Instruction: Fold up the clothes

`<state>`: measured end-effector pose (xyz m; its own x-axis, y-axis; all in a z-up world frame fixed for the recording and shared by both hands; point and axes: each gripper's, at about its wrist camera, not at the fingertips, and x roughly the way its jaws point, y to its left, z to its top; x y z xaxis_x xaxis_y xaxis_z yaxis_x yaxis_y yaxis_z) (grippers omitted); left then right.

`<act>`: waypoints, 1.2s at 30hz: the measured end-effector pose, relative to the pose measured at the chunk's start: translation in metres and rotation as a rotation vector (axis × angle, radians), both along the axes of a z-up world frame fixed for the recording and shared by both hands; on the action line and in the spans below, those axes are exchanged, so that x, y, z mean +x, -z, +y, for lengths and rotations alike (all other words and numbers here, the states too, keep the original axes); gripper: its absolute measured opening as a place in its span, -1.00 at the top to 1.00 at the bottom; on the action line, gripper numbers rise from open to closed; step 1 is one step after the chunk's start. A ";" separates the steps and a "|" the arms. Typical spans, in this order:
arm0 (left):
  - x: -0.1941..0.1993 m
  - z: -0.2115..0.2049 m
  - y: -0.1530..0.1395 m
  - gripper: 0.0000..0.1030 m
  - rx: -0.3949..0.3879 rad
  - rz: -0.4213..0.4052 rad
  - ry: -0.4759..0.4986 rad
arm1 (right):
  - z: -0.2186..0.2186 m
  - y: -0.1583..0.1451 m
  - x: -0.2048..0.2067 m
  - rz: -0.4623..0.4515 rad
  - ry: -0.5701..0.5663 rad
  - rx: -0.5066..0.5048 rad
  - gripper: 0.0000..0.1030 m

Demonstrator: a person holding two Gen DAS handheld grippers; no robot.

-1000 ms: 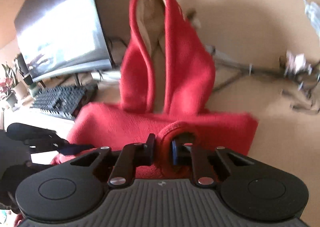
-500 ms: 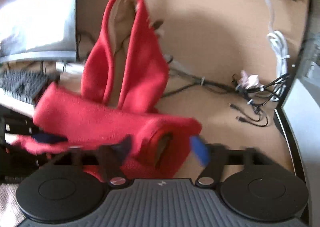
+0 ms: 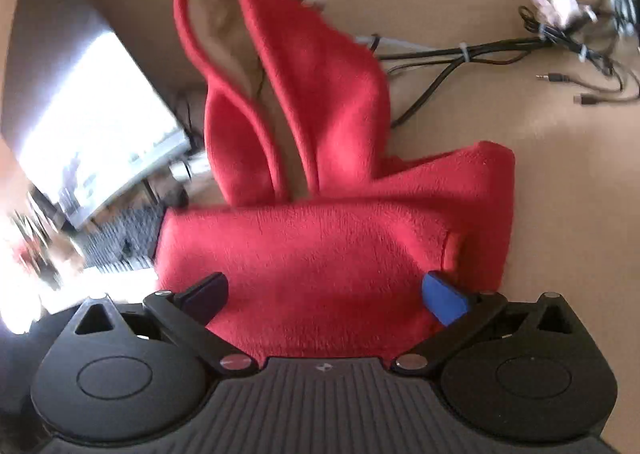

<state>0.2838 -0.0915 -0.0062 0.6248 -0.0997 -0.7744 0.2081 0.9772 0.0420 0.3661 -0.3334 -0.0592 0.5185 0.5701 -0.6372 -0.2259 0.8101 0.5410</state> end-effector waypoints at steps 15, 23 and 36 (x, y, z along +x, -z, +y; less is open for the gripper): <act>-0.005 0.012 0.002 -0.81 0.012 0.015 -0.055 | 0.003 0.002 0.004 0.002 -0.015 0.011 -1.00; -0.011 0.024 -0.002 -0.82 -0.094 0.012 -0.111 | 0.028 0.000 0.000 -0.018 -0.060 -0.137 -1.00; -0.033 0.040 0.006 -0.89 -0.298 0.027 -0.197 | -0.025 0.002 0.020 0.147 -0.014 0.190 -1.00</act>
